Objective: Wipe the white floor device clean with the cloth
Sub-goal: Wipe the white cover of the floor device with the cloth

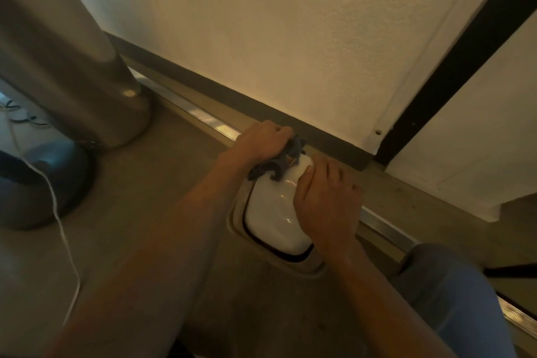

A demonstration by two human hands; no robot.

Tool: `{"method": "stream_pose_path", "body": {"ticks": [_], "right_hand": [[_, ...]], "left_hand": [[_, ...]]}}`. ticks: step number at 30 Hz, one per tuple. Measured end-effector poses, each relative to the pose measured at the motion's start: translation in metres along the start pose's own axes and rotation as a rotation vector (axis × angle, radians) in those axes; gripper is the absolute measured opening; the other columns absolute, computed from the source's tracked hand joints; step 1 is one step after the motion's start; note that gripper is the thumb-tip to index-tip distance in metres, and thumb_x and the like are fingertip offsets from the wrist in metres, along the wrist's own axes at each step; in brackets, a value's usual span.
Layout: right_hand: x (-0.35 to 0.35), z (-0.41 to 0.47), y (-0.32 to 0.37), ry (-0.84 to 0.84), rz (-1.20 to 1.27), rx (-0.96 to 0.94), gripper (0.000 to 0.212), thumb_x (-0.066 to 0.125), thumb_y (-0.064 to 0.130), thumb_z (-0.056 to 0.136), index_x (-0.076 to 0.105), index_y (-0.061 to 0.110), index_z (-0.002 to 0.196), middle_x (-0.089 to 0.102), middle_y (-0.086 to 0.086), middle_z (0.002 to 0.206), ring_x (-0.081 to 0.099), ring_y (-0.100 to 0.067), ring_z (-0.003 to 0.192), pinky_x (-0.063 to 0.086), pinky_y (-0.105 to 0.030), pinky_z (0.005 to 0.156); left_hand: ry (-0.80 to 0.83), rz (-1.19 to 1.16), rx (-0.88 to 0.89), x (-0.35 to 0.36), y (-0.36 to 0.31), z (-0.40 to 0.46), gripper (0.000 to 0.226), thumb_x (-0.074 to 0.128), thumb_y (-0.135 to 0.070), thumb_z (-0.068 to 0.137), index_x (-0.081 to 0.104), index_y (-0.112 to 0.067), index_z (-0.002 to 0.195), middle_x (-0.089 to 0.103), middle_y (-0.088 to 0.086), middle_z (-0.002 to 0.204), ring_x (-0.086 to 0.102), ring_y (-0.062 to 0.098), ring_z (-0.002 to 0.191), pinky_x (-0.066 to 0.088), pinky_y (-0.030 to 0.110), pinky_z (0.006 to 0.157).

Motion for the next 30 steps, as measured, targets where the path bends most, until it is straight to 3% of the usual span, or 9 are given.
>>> {"method": "stream_pose_path", "body": {"ticks": [5, 9, 12, 14, 16, 20, 22, 26, 30], "right_hand": [[0.005, 0.002, -0.002, 0.03, -0.021, -0.007, 0.046, 0.021, 0.039, 0.103, 0.053, 0.014, 0.125, 0.062, -0.01, 0.115, 0.061, -0.026, 0.097, 0.051, -0.044, 0.08], [0.003, 0.001, -0.004, -0.011, 0.016, -0.009, 0.041, 0.028, 0.036, 0.101, 0.055, 0.013, 0.122, 0.064, -0.01, 0.112, 0.061, -0.027, 0.096, 0.051, -0.043, 0.079], [0.0, 0.001, -0.003, -0.041, 0.042, -0.002, 0.041, 0.027, 0.035, 0.101, 0.055, 0.012, 0.121, 0.063, -0.011, 0.109, 0.06, -0.027, 0.094, 0.051, -0.045, 0.079], [0.001, 0.002, -0.003, -0.024, 0.038, 0.003, 0.044, 0.025, 0.036, 0.101, 0.054, 0.013, 0.123, 0.063, -0.01, 0.11, 0.06, -0.026, 0.095, 0.051, -0.045, 0.08], [0.003, 0.003, -0.004, -0.008, 0.026, 0.003, 0.046, 0.023, 0.037, 0.101, 0.054, 0.013, 0.124, 0.063, -0.011, 0.113, 0.06, -0.027, 0.098, 0.051, -0.046, 0.082], [0.007, 0.003, -0.005, 0.006, -0.008, -0.005, 0.042, 0.029, 0.036, 0.101, 0.055, 0.012, 0.124, 0.064, -0.012, 0.116, 0.062, -0.03, 0.101, 0.051, -0.047, 0.082], [0.006, 0.002, -0.005, -0.013, 0.027, -0.017, 0.039, 0.035, 0.034, 0.101, 0.056, 0.011, 0.124, 0.064, -0.013, 0.115, 0.062, -0.031, 0.101, 0.051, -0.047, 0.082], [-0.002, 0.002, -0.007, -0.067, 0.096, -0.023, 0.041, 0.033, 0.034, 0.1, 0.057, 0.011, 0.123, 0.065, -0.013, 0.111, 0.063, -0.03, 0.097, 0.052, -0.046, 0.079], [-0.005, 0.003, -0.004, -0.069, 0.087, -0.012, 0.043, 0.029, 0.034, 0.1, 0.058, 0.013, 0.123, 0.066, -0.011, 0.111, 0.062, -0.028, 0.098, 0.051, -0.045, 0.08]], "left_hand": [[-0.03, 0.186, 0.044, 0.009, -0.024, 0.002, 0.044, 0.04, -0.046, 0.097, 0.07, -0.016, 0.087, 0.065, 0.005, 0.086, 0.061, 0.022, 0.077, 0.038, 0.03, 0.061], [-0.179, -0.156, 0.095, -0.003, -0.01, -0.025, 0.032, 0.042, -0.036, 0.099, 0.07, -0.022, 0.093, 0.07, 0.002, 0.097, 0.06, 0.019, 0.085, 0.044, 0.029, 0.068], [-0.273, -0.332, -0.056, -0.009, 0.026, -0.044, 0.031, 0.039, -0.027, 0.103, 0.058, -0.025, 0.079, 0.063, 0.002, 0.087, 0.052, 0.012, 0.071, 0.037, 0.022, 0.061], [-0.195, -0.247, -0.162, -0.004, 0.03, -0.034, 0.035, 0.038, -0.029, 0.103, 0.058, -0.021, 0.075, 0.064, 0.008, 0.089, 0.051, 0.011, 0.068, 0.036, 0.026, 0.059], [-0.139, -0.081, -0.174, -0.003, 0.014, -0.019, 0.037, 0.039, -0.035, 0.1, 0.068, -0.016, 0.09, 0.067, 0.012, 0.098, 0.058, 0.022, 0.079, 0.04, 0.029, 0.066], [-0.258, 0.065, -0.097, -0.007, -0.016, -0.028, 0.036, 0.041, -0.04, 0.098, 0.071, -0.021, 0.1, 0.068, 0.004, 0.1, 0.06, 0.023, 0.086, 0.041, 0.029, 0.069], [-0.417, -0.031, -0.048, -0.008, -0.009, -0.055, 0.031, 0.041, -0.037, 0.1, 0.068, -0.024, 0.106, 0.066, -0.002, 0.101, 0.054, 0.011, 0.083, 0.039, 0.022, 0.067], [-0.653, -0.304, -0.047, 0.007, 0.017, -0.122, 0.04, 0.036, -0.041, 0.103, 0.058, -0.017, 0.127, 0.058, -0.009, 0.117, 0.052, 0.002, 0.099, 0.04, 0.007, 0.082], [-0.449, -0.479, -0.282, 0.01, 0.049, -0.109, 0.028, 0.035, -0.03, 0.108, 0.059, -0.02, 0.097, 0.057, -0.005, 0.084, 0.051, 0.006, 0.072, 0.036, 0.007, 0.058]]}}
Point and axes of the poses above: each hand's wrist, its own z-axis towards the middle knuckle, its own x-axis out of the palm, y = z × x, the point moved 10 cm from there along z, towards the middle knuckle
